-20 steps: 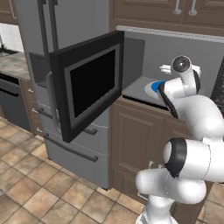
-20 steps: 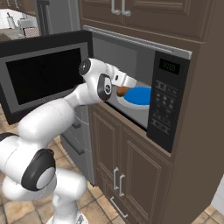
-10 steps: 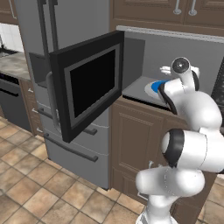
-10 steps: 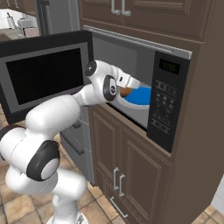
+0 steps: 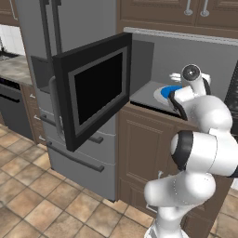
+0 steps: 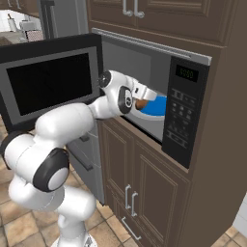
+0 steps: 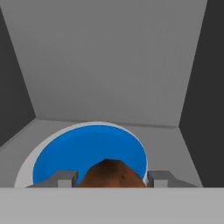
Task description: Pick the potato from the counter and place it in the microwave. Then turn on the microwave.
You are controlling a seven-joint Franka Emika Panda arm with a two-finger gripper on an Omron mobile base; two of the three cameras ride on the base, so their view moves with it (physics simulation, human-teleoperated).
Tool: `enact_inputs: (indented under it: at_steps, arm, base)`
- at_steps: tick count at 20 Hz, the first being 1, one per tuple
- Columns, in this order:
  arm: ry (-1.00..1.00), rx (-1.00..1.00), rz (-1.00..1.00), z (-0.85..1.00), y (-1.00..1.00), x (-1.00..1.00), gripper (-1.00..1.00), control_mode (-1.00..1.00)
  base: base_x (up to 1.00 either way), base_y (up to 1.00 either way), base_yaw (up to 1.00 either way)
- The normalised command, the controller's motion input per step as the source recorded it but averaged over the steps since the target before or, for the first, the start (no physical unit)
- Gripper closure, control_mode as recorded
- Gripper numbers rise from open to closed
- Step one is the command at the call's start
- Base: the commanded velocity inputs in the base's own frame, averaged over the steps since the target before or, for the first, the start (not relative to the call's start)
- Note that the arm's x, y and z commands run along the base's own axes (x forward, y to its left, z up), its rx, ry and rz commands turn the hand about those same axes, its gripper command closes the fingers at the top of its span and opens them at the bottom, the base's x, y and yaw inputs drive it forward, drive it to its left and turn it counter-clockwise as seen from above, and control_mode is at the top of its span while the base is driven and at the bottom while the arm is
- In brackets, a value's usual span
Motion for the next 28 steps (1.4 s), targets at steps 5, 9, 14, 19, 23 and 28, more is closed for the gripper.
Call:
enact_inputs:
  at_steps: [5, 9, 14, 19, 23, 28]
  arm:
    - [0.00, 0.00, 0.00, -0.13, -0.06, 0.13, 1.00, -1.00]
    - [0.00, 0.00, 0.00, -0.11, -0.02, 0.13, 1.00, -1.00]
    - [0.00, 0.00, 0.00, -0.10, -0.02, 0.14, 1.00, -1.00]
    - [0.00, 0.00, 0.00, -0.04, 0.00, 0.18, 1.00, -1.00]
    - [0.00, 0.00, 0.00, 0.00, -0.03, 0.28, 1.00, -1.00]
    - [0.00, 0.00, 0.00, 0.00, -0.08, 0.35, 1.00, -1.00]
  base:
    - [0.00, 0.00, 0.00]
    - [0.00, 0.00, 0.00]
    - [0.00, 0.00, 0.00]
    - [0.00, 0.00, 0.00]
    - [0.00, 0.00, 0.00]
    - [0.00, 0.00, 0.00]
